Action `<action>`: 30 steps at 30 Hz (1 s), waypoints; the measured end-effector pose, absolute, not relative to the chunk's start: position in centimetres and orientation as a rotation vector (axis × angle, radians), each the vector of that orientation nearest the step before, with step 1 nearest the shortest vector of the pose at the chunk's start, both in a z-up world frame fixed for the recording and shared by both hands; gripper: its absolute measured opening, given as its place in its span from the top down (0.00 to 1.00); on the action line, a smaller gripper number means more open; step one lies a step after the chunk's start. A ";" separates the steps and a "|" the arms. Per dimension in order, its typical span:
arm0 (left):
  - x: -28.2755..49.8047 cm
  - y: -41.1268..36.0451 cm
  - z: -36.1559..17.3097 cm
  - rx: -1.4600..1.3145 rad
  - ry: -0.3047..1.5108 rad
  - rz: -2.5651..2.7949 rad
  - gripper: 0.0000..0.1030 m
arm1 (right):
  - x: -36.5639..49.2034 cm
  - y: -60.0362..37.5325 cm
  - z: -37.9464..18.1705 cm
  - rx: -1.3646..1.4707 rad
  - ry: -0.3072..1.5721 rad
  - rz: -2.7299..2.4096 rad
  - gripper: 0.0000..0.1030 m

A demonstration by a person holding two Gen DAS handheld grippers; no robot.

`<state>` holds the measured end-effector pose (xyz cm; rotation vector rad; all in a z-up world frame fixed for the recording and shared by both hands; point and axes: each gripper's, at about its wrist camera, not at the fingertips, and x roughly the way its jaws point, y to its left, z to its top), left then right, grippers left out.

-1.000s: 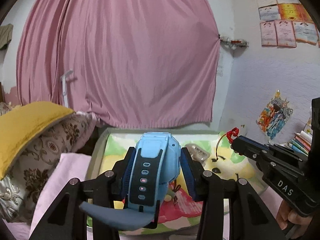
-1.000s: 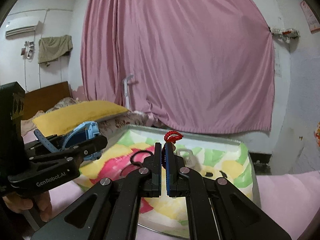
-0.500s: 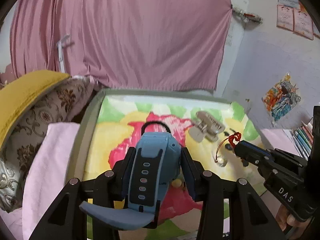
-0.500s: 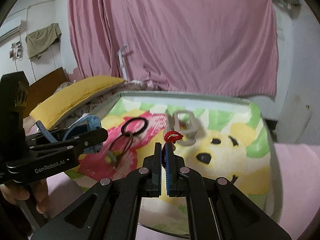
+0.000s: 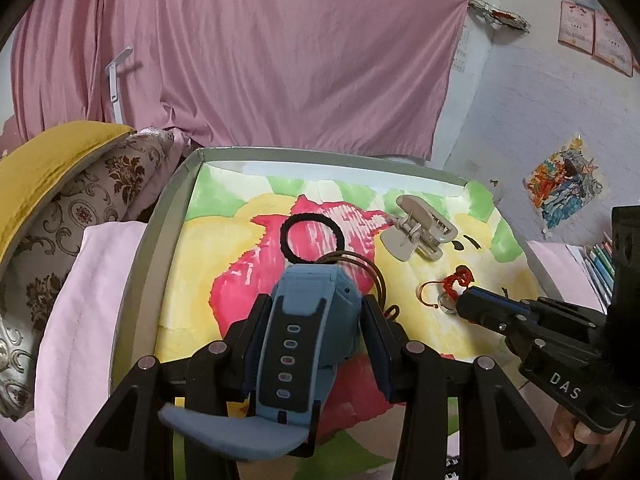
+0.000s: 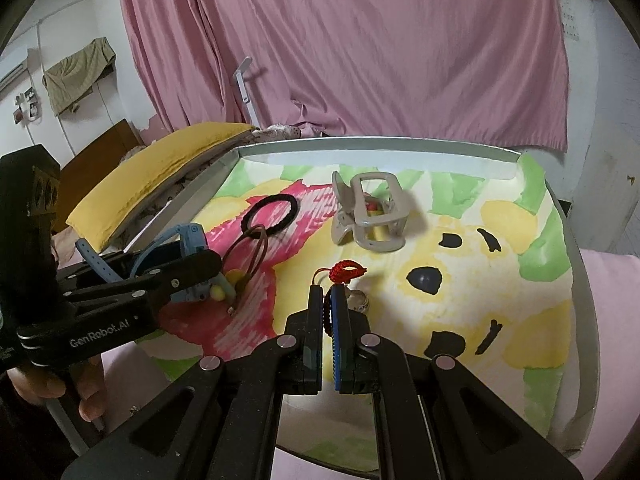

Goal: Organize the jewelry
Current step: 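Lower both tools into the tray and open both grippers, then move both tools back toward the items left on the bedspread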

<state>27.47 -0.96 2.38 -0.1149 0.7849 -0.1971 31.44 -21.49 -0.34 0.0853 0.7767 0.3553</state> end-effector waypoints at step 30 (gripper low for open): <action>13.6 1.8 7.1 -0.179 0.383 -0.129 0.00 | 16.7 -22.8 6.5 0.049 0.319 0.241 0.01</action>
